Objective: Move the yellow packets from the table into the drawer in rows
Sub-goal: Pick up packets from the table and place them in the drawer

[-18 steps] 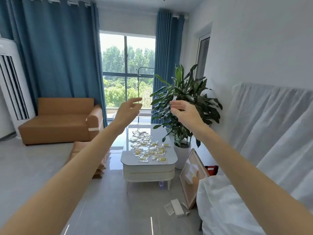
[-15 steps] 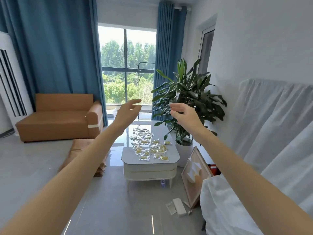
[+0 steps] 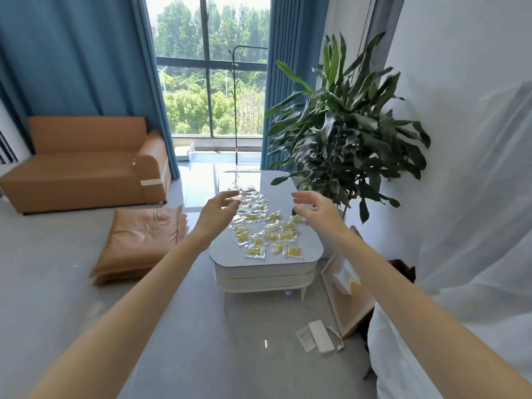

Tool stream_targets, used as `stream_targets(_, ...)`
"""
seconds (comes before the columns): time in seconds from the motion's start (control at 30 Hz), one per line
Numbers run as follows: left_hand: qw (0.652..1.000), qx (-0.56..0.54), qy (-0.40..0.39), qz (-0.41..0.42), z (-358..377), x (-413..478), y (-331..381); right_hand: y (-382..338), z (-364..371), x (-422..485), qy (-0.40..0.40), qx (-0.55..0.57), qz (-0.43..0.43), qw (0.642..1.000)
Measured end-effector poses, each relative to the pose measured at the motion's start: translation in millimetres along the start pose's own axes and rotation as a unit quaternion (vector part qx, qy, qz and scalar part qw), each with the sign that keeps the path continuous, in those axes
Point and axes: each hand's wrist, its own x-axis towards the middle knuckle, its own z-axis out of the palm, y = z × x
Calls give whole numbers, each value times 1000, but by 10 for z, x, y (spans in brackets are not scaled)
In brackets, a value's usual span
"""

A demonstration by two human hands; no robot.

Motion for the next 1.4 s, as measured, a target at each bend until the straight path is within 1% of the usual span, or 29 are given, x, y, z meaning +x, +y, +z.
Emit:
stream_targets(0.23, 997, 21, -30, -63, 331, 1258, -914, 953, 452, 1265, -36, 1, 65, 997)
stream_targets(0.47, 985, 55, -67, -146, 624, 2459, -1624, 1788, 865, 2495, -89, -11, 132, 987)
stream_targets(0.67, 967, 94, -114, -207, 841, 3276, -2281, 2416, 1184, 3253, -123, -27, 216, 968)
stream_targets(0.73, 961, 107, -125, -221, 942, 3539, -2500, 2627, 1293, 3466, -123, -32, 245, 961)
stream_targets(0.9, 947, 139, -182, -226, 1235, 4173, -3050, 3234, 1559, 3947, -123, -61, 299, 944)
stream_targets(1.17, 909, 208, -277, -234, 1801, 4951, -3949, 4392, 1872, 4546, -120, -126, 386, 906)
stream_targets(1.27, 895, 235, -301, -233, 2034, 5142, -4308, 4821, 1945, 4719, -128, -162, 392, 896)
stream_targets(1.4, 882, 267, -312, -231, 2321, 5302, -4801, 5439, 2013, 4916, -172, -245, 394, 869)
